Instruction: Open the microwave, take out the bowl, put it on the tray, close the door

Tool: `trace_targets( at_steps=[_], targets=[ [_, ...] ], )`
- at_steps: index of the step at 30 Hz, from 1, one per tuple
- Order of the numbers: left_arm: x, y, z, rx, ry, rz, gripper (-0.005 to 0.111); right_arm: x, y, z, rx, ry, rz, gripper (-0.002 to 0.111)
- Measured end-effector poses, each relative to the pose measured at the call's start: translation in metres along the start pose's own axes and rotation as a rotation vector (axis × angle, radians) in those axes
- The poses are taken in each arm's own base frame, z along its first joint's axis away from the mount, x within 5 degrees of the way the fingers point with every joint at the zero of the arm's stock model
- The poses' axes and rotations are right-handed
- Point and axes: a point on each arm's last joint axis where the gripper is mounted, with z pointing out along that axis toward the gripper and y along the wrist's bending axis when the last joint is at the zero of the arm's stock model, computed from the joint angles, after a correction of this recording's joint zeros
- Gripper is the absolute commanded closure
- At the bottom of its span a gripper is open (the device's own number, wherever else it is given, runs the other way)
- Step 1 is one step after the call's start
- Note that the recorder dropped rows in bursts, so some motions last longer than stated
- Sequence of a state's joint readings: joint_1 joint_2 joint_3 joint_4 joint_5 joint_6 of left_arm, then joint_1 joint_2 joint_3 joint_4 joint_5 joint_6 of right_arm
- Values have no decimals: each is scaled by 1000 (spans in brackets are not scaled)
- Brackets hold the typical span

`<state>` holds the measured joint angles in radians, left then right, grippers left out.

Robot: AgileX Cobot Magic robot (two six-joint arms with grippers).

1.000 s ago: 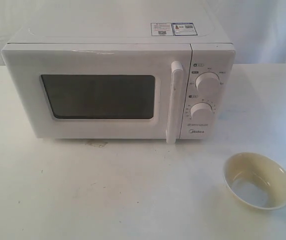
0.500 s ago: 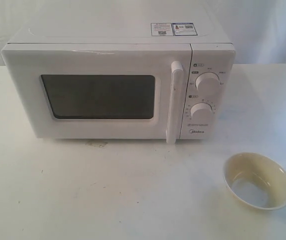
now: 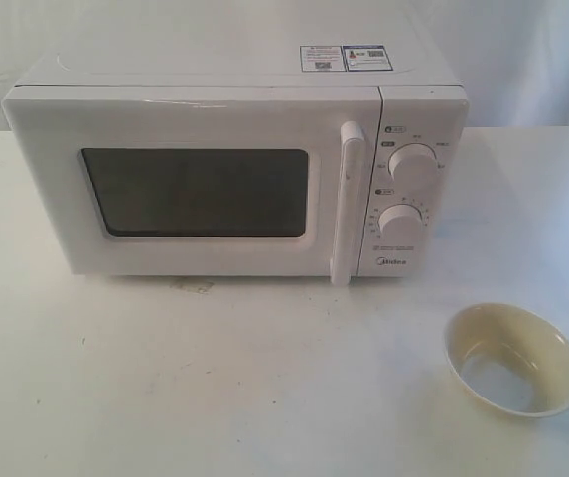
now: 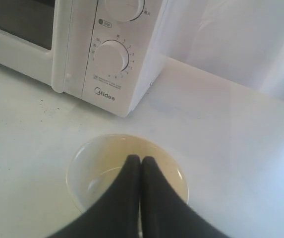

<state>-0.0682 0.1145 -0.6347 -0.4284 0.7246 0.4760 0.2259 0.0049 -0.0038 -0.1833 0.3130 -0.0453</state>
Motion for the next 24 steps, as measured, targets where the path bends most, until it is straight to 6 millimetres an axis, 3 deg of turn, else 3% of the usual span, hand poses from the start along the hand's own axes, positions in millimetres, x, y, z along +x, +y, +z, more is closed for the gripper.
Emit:
trace_targets(
  at_steps=[24],
  targets=[
    [0, 0, 0, 0, 0, 0, 107, 2, 0, 0, 6, 23, 7, 108]
  ],
)
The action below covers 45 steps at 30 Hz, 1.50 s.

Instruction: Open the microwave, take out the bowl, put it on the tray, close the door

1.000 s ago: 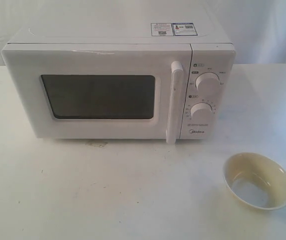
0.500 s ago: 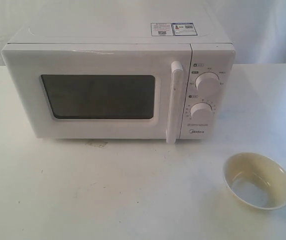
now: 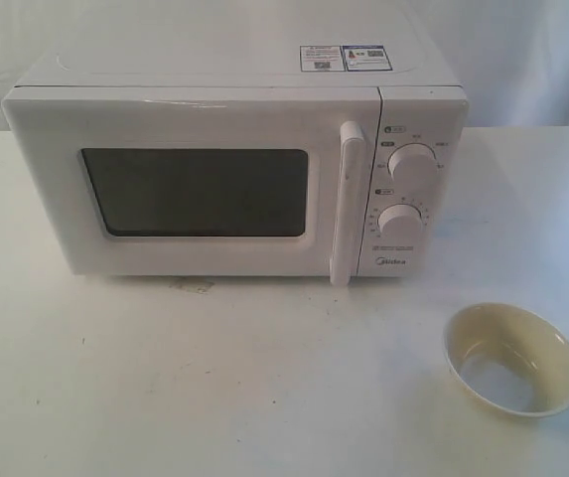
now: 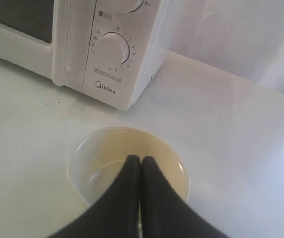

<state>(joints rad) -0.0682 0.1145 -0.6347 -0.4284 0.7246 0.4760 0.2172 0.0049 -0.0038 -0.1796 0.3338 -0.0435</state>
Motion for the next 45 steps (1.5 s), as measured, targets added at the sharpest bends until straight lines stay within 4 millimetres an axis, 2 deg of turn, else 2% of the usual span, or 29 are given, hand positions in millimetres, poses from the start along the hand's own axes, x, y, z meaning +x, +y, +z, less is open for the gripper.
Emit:
trace_targets(
  at_steps=[9, 21, 29, 33, 37, 39, 43, 45],
  targets=[
    [0, 0, 0, 0, 0, 0, 107, 2, -9, -1, 158, 38, 40, 108],
    [0, 0, -1, -1, -4, 2, 107, 2, -9, -1, 160, 39, 41, 108],
    [4, -9, -18, -32, -94, 49, 107, 2, -9, -1, 160, 39, 41, 108],
    [7, -3, -10, -78, -148, 49, 107, 2, -9, -1, 160, 38, 41, 108],
    [28, 10, 19, -167, -260, -88, 107, 2, -9, -1, 160, 38, 45, 108],
    [47, 17, 35, -220, -303, -193, 107, 2, -9, -1, 160, 38, 45, 108],
    [101, 28, 62, -359, -304, -368, 107, 3, -9, -1, 160, 39, 45, 108],
    [115, 28, 67, -379, -282, -394, 107, 3, -9, -1, 160, 39, 45, 108]
  ],
)
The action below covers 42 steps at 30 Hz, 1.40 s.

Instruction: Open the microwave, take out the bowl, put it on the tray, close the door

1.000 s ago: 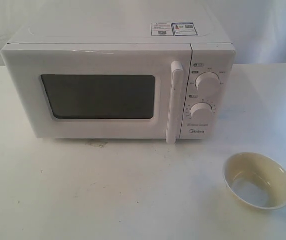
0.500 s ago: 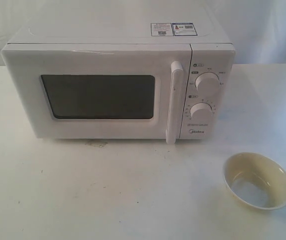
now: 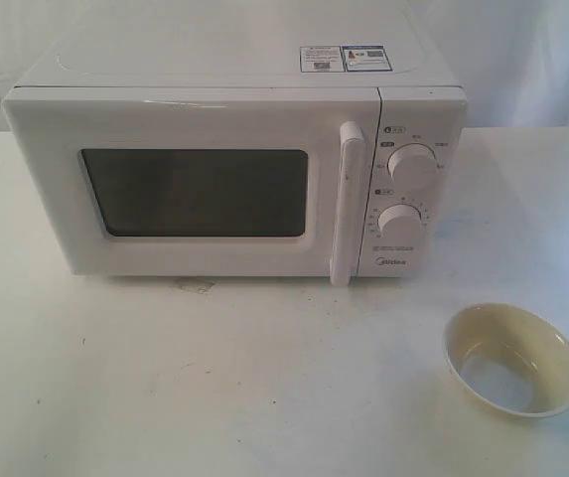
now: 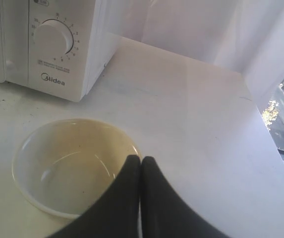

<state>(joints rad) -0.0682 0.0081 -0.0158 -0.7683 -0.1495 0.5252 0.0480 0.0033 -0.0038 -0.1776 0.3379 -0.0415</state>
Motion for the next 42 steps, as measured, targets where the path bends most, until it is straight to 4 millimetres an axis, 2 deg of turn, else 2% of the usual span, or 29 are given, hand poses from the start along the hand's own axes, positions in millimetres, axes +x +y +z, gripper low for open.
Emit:
trace_targets(
  at_steps=[14, 21, 29, 42],
  targets=[
    [14, -7, -1, 93, 124, 128, 107, 0, 0, 0, 1, 0, 0, 108],
    [36, -14, -8, 215, 351, 266, 107, 0, 0, 0, 1, 0, 0, 108],
    [42, -2, -9, 123, 430, 430, 107, 0, 0, 0, 1, 0, 0, 108],
    [42, 5, -9, 25, 446, 340, 107, 0, 0, 0, 1, 0, 0, 108]
  ],
)
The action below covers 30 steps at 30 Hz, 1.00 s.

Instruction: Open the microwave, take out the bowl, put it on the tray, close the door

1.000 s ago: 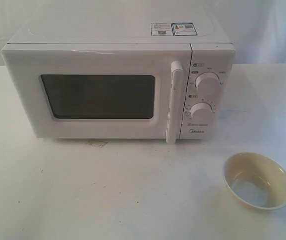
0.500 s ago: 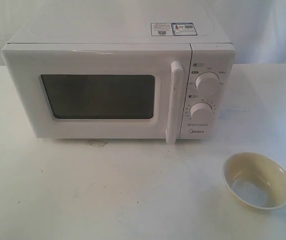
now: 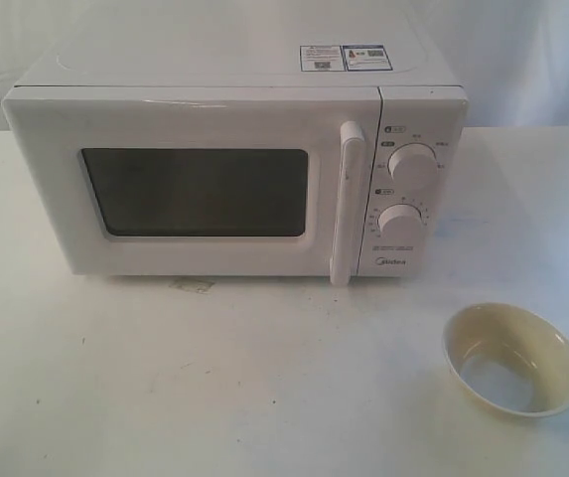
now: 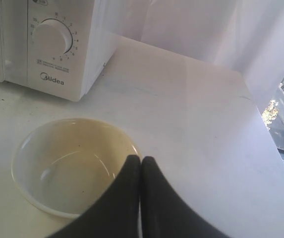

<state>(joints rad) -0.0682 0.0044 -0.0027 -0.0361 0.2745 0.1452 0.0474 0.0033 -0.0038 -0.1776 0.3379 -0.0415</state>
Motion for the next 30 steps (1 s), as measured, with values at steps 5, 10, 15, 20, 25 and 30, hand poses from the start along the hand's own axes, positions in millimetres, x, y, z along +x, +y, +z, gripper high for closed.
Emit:
trace_targets(
  at_steps=[5, 10, 15, 20, 25, 30],
  targets=[
    [0, 0, 0, -3, 1, -40, 107, 0, 0, 0, 0, 0, 0, 108],
    [0, 1, 0, -16, 4, -23, 107, 0, 0, 0, 0, 0, 0, 108],
    [2, 7, 0, -75, 21, 99, 107, 0, 0, 0, 0, 0, 0, 108],
    [2, 8, 0, -83, 23, 115, 107, 0, 0, 0, 0, 0, 0, 108],
    [0, 3, 0, -32, 2, 6, 107, 0, 0, 0, 0, 0, 0, 108],
    [-1, 1, 0, -11, -7, -39, 107, 0, 0, 0, 0, 0, 0, 108]
  ],
)
